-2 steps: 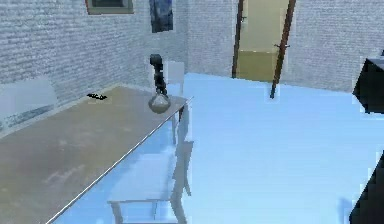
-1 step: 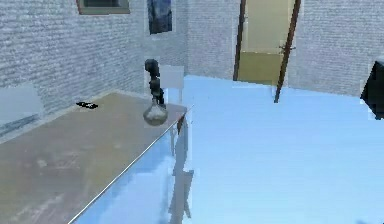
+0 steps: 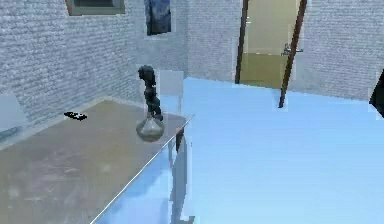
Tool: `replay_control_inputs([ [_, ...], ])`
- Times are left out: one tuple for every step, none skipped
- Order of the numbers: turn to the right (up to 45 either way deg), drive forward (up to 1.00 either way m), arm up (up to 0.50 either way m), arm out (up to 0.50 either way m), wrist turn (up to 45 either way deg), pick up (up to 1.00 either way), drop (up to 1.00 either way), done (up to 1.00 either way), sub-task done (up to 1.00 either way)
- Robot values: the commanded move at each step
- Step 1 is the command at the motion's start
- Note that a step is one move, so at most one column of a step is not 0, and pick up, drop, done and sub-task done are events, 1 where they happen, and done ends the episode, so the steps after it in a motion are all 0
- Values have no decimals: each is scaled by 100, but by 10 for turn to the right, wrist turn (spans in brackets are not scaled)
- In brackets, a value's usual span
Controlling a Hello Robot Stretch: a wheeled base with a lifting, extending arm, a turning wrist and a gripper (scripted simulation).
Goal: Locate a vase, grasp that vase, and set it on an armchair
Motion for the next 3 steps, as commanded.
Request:
replay_control_inputs([
  [450,0,0,0,0,0,0,0,0],
  [420,0,0,0,0,0,0,0,0],
  [0,30,0,0,0,0,0,0,0],
])
